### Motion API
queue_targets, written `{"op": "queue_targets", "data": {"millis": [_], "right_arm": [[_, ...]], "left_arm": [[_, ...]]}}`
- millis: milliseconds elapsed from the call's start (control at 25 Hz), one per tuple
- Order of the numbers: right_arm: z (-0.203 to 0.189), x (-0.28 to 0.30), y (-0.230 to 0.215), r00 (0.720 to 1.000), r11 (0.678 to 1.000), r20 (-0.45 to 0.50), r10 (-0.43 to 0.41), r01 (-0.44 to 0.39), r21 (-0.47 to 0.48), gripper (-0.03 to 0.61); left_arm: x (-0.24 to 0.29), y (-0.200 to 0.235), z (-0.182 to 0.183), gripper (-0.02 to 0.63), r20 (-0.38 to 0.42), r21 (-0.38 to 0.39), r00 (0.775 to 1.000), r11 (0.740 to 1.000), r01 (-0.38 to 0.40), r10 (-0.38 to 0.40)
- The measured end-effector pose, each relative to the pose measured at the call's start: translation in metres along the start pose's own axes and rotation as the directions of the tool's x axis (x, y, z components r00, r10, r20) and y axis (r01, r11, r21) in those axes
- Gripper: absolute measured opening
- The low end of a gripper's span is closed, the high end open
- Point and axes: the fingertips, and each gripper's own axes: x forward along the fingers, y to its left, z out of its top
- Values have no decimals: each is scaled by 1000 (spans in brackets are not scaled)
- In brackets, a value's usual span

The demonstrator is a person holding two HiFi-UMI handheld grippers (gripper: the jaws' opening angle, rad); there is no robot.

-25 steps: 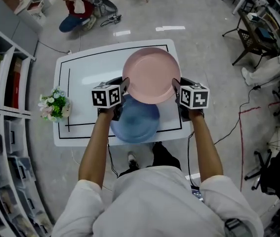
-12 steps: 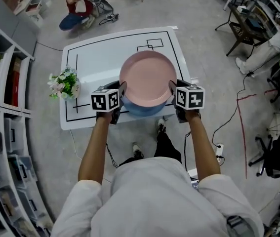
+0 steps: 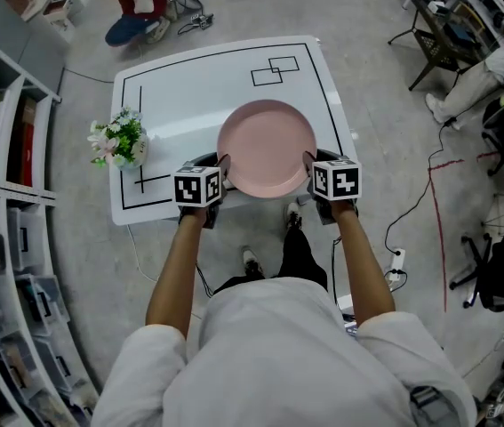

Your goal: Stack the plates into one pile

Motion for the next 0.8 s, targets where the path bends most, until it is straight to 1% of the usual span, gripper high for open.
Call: {"op": "queue_targets", "data": {"millis": [160,320,480,640,800], "right_arm": [[-15,9,-5,999,1000,-38,-21,21,-9,101],[-21,17,-6,997,999,-60,-47,45,-30,106],[-27,24,-13,992,993,-82,-100,95,-64,114],[-30,27,-21,988,987,-76,-137,129,-101,127],[-30,21,-23,986,985,-62,-153,147,-92,137]], "left_arm": [[10,1,-13,104,-39,19,999,1000,-4,4],[19,6,-21,112,-67,55,998,998,-6,10],[26,6,-24,129,-72,79,997,997,5,0],[28,10,-24,158,-64,152,997,988,-37,47],[21,14,-23,179,-39,159,998,986,-42,49]]}}
